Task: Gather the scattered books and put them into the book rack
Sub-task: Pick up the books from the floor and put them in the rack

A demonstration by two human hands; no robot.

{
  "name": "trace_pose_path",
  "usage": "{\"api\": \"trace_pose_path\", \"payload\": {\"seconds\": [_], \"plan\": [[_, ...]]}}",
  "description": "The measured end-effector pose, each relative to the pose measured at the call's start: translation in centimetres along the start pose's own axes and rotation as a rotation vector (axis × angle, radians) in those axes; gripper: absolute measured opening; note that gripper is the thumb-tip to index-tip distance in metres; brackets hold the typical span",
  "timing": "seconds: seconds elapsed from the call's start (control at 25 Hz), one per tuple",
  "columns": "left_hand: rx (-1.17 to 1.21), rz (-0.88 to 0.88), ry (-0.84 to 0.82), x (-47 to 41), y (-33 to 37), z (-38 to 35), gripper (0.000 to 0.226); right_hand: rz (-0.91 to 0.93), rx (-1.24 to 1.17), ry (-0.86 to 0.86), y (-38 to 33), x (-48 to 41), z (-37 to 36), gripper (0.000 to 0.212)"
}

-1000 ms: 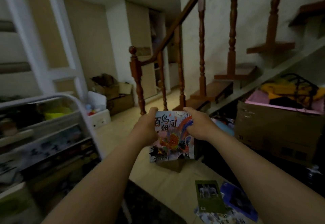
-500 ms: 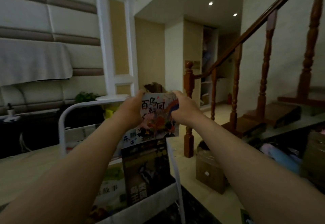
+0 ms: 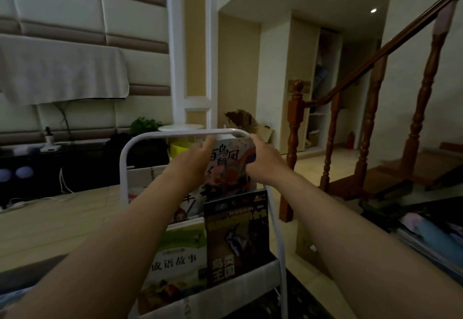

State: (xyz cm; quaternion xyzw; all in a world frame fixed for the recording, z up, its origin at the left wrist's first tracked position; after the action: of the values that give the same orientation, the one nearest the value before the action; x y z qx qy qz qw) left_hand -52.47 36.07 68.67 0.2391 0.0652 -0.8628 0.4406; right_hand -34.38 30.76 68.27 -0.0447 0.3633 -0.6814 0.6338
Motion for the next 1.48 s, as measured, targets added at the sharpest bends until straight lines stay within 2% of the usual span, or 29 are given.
{"api": "trace_pose_path", "payload": {"seconds": [0.12, 0.2, 0.32, 0.48, 0.68, 0.76, 0.92, 1.12, 1.48], "plan": [[-0.215, -0.038, 0.037, 0.3, -0.5, -1.9, 0.082, -0.059, 0.035, -0.046, 1.0, 0.3, -1.3, 0.092], [-0.270, -0.037, 0.054, 0.5, -0.9, -3.1, 0.082, -0.054, 0.070, -0.069, 1.2, 0.8, -2.0, 0.085], [-0.279, -0.023, 0.039, 1.0, -1.6, -4.9, 0.083, -0.037, 0.166, -0.073, 1.1, 1.2, -2.9, 0.079], [-0.248, -0.029, 0.067, 1.6, -1.8, -6.1, 0.072, -0.036, 0.303, -0.090, 1.2, 1.1, -4.5, 0.067], [-0.300, -0.038, 0.092, 1.9, -2.0, -6.9, 0.080, -0.055, 0.307, -0.141, 1.2, 1.3, -5.6, 0.060], [-0.340, -0.041, 0.103, 2.0, -2.1, -7.4, 0.075, -0.068, 0.310, -0.173, 1.6, 1.5, -6.1, 0.059], [-0.392, -0.058, 0.122, 2.2, -2.3, -7.8, 0.063, -0.073, 0.326, -0.180, 2.2, 1.6, -6.7, 0.067], [-0.456, -0.079, 0.140, 2.5, -1.8, -8.1, 0.044, -0.073, 0.393, -0.253, 2.8, 1.6, -7.6, 0.098], [-0.483, -0.105, 0.176, 2.5, -1.6, -8.2, 0.043, -0.075, 0.509, -0.296, 2.9, 1.7, -7.9, 0.110]]}}
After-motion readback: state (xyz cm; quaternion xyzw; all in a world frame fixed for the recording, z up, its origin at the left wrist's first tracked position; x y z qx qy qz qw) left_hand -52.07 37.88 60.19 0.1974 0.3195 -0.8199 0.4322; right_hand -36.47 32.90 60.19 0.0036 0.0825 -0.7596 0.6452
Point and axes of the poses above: each hand's wrist, its own x-axis away from the middle knuckle, its own z-axis out of the back of the hand, y = z × x, the point moved 4 cm from there along -x, towards the middle knuckle, and after that the axes turned 8 degrees about z, right-handed, at the moved point
